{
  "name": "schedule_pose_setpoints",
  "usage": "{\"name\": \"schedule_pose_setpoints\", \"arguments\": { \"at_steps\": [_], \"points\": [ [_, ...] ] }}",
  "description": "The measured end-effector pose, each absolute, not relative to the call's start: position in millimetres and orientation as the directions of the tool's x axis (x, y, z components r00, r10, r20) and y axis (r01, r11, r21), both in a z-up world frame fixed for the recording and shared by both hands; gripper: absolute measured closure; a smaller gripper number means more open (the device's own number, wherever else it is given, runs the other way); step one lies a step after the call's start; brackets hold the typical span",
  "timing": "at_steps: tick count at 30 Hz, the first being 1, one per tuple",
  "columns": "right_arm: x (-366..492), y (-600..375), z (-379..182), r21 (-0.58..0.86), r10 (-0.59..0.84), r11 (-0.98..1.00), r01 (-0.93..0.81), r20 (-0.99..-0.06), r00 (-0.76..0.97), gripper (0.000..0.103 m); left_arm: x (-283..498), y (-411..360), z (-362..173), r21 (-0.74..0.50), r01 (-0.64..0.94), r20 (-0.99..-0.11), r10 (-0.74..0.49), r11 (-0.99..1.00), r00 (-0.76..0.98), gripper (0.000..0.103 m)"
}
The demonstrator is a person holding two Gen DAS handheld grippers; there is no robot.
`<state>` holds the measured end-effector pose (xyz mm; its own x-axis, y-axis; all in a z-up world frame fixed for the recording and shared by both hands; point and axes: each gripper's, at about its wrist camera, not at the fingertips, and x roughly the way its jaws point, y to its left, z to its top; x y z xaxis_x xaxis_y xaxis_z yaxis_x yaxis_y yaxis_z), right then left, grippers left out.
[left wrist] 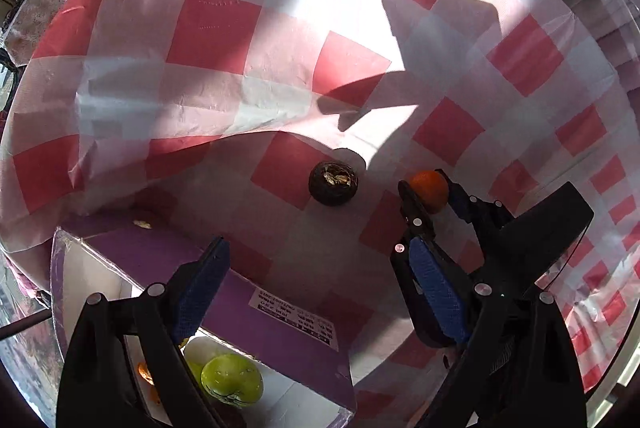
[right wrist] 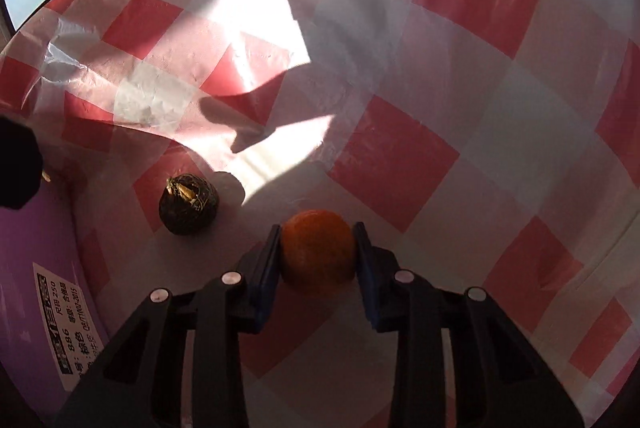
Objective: Organize fruits
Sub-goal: 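Grasp the tangerine with the right tool while the left tool grasps the dark date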
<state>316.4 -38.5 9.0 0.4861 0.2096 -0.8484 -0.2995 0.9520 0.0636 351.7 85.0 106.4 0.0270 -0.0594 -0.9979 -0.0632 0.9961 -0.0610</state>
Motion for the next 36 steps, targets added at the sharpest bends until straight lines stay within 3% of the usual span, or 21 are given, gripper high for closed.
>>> {"name": "schedule_pose_setpoints", "arguments": {
  "at_steps": [3,9,14,17,19,21,23,30,36],
  "points": [
    [295,-67,11,0.111,0.212,0.968,-0.226,-0.843,0.495,0.068,372,78,77,-0.080,-0.109,-0.994,-0.087,0.991,-0.063,0.017],
    [257,-100,13,0.174,0.232,0.972,-0.161,-0.840,0.491,0.068,392,66,32,0.020,-0.104,-0.990,0.005,0.994,-0.143,0.027],
    [239,-118,13,0.206,0.240,0.971,-0.123,-0.838,0.491,0.068,381,68,6,0.015,-0.133,-0.982,-0.010,0.991,-0.191,0.047],
    [232,-125,13,0.215,0.246,0.969,-0.121,-0.837,0.489,0.068,377,75,11,-0.028,-0.182,-0.992,-0.049,0.983,-0.113,0.055],
    [223,-135,12,0.212,0.245,0.970,-0.122,-0.838,0.487,0.068,376,76,11,-0.033,-0.193,-0.992,-0.055,0.981,-0.111,0.055],
    [221,-131,6,0.210,0.241,0.970,-0.119,-0.840,0.485,0.068,376,70,12,-0.012,-0.154,-0.993,-0.029,0.988,-0.110,0.055],
    [219,-133,6,0.214,0.239,0.971,-0.108,-0.841,0.485,0.068,376,62,14,-0.012,-0.122,-0.995,-0.024,0.992,-0.094,0.063],
    [186,-162,14,0.310,0.287,0.950,-0.031,-0.831,0.477,0.068,343,10,60,0.009,0.099,-0.995,-0.001,0.995,0.103,0.064],
    [140,-189,18,0.444,0.356,0.891,0.096,-0.813,0.462,0.068,269,-23,97,-0.155,0.208,-0.973,-0.185,0.966,0.139,0.064]
  ]
}}
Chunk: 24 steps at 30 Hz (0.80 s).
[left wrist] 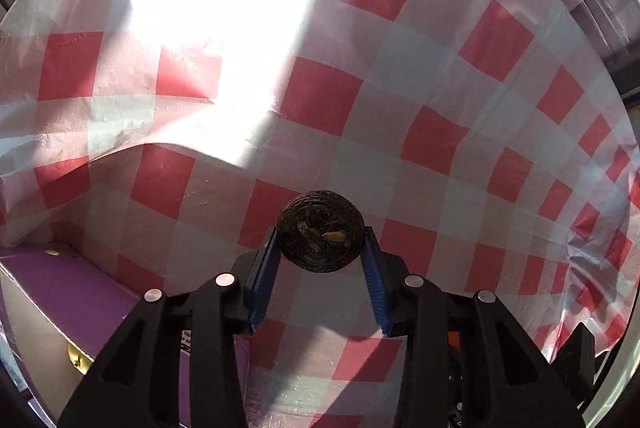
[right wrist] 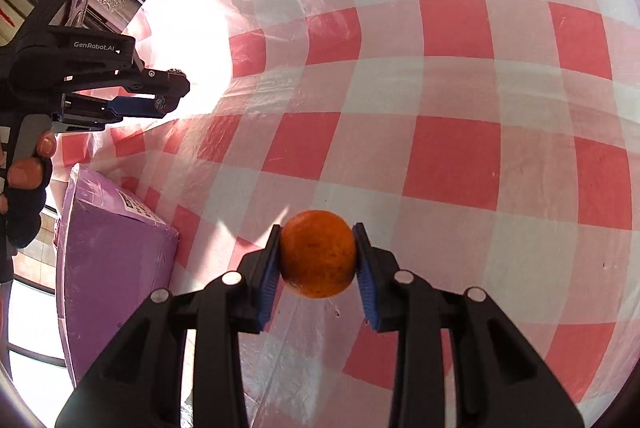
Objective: Organize fruits
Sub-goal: 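Grasp the tangerine with the right tool while the left tool grasps the dark date, then carry the tangerine and date over the white box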
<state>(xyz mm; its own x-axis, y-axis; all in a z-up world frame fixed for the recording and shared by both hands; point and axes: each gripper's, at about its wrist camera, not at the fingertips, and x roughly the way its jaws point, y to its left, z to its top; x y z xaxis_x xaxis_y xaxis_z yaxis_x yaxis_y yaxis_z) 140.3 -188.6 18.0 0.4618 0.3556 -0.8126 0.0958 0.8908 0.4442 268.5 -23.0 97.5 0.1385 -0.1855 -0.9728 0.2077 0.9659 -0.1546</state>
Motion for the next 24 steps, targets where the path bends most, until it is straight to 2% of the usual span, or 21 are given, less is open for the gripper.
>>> {"name": "schedule_pose_setpoints", "arguments": {
  "at_steps": [8,14,17,24],
  "points": [
    [76,-185,30,0.353,0.245,0.913,0.204,-0.875,0.418,0.068,174,-19,93,-0.186,0.392,-0.962,-0.249,0.901,0.115,0.064],
    [34,-171,41,0.314,0.195,0.913,0.261,-0.897,0.396,0.068,132,17,116,-0.244,0.468,-0.931,-0.341,0.849,0.132,0.064],
    [25,-157,49,0.314,0.188,0.909,0.275,-0.896,0.402,0.068,117,32,133,-0.232,0.503,-0.917,-0.361,0.832,0.173,0.064],
    [28,-93,113,0.275,0.176,0.953,0.128,-0.846,0.503,0.068,99,98,170,-0.235,0.481,-0.859,-0.412,0.845,0.303,0.064]
  ]
}}
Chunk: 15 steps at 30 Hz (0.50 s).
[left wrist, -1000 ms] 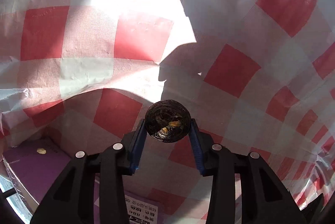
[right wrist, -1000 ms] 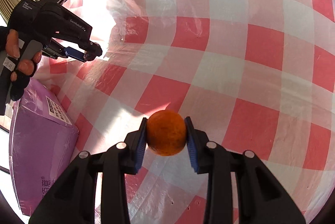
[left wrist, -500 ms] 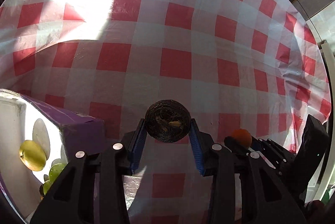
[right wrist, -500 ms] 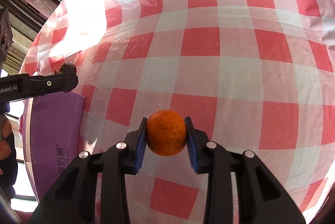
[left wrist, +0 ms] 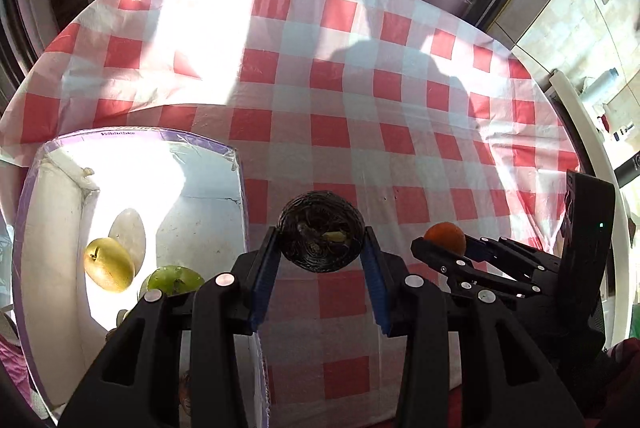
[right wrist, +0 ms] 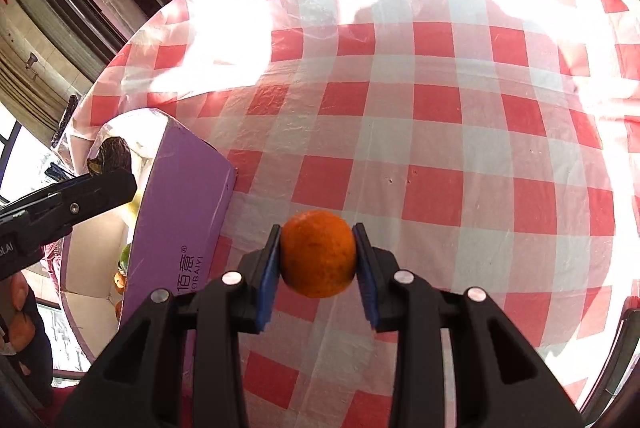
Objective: Organize fruits
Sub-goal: 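Carry the tangerine and date over the white box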
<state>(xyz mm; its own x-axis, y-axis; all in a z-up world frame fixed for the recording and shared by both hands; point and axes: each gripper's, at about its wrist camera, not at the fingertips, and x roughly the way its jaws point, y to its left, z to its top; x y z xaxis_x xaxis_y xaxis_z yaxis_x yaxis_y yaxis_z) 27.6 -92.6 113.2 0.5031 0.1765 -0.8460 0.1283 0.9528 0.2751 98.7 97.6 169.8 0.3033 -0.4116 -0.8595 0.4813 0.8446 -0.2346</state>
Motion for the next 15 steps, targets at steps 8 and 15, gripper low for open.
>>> {"name": "schedule_pose_setpoints", "arguments": {
  "at_steps": [8,15],
  "points": [
    [41,41,166,0.213,0.306,0.949,-0.232,-0.798,0.519,0.068,95,205,177,-0.166,0.314,-0.849,-0.298,0.935,0.436,0.064],
    [41,131,151,0.143,0.340,0.883,-0.446,-0.852,0.399,0.068,88,277,148,-0.108,0.171,-0.890,-0.172,0.979,0.423,0.064]
  ]
}}
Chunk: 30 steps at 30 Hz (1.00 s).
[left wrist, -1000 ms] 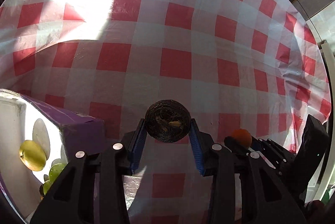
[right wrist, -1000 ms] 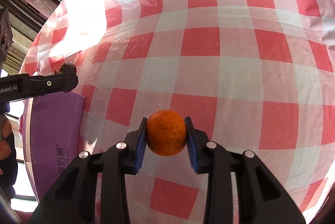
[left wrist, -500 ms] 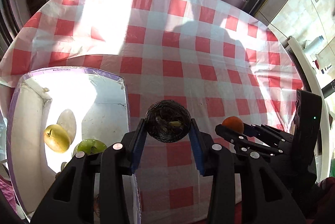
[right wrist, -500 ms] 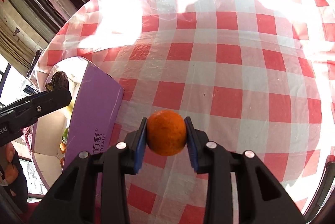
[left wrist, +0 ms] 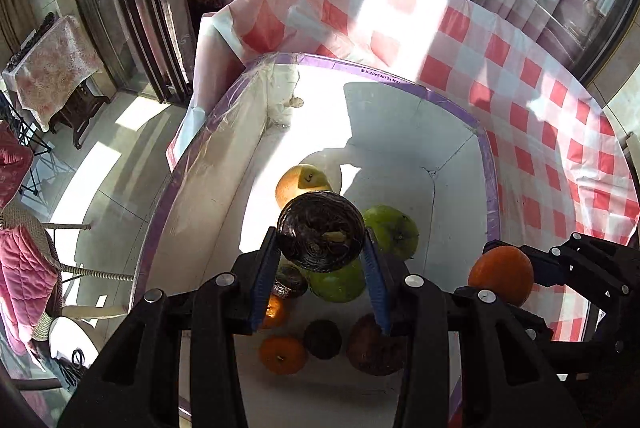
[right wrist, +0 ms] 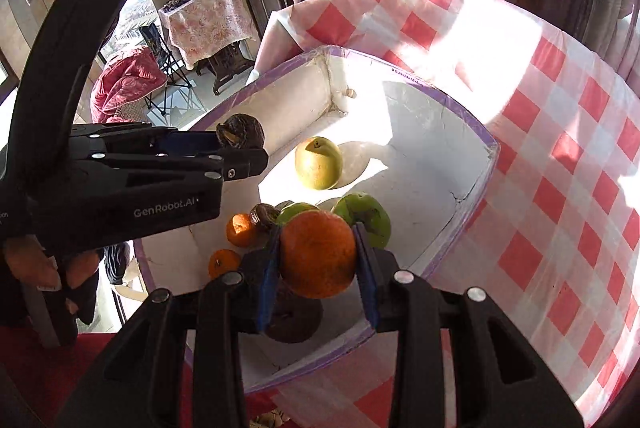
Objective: Organize fruits
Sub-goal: 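Carry the tangerine and date over the white box, then open both tools to release the tangerine and date into the box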
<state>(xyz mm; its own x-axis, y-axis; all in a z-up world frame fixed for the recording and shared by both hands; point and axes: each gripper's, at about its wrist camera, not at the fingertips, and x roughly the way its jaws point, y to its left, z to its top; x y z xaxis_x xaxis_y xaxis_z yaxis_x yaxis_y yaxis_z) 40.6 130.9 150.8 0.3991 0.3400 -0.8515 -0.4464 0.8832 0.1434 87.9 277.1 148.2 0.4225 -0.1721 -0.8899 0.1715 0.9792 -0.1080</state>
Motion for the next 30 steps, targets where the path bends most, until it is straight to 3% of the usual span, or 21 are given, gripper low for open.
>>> {"name": "schedule_pose_setpoints", "arguments": {
  "at_steps": [20,30],
  "points": [
    [71,183,68,0.092,0.213,0.866,-0.491,-0.957,0.197,0.068,111,292,76,0.045,0.201,-0.951,-0.019,0.979,0.307,0.064],
    [87,197,60,0.068,0.171,0.854,-0.515,-0.973,0.155,0.067,126,292,57,0.066,0.211,-0.966,0.010,0.975,0.257,0.064]
  ]
}}
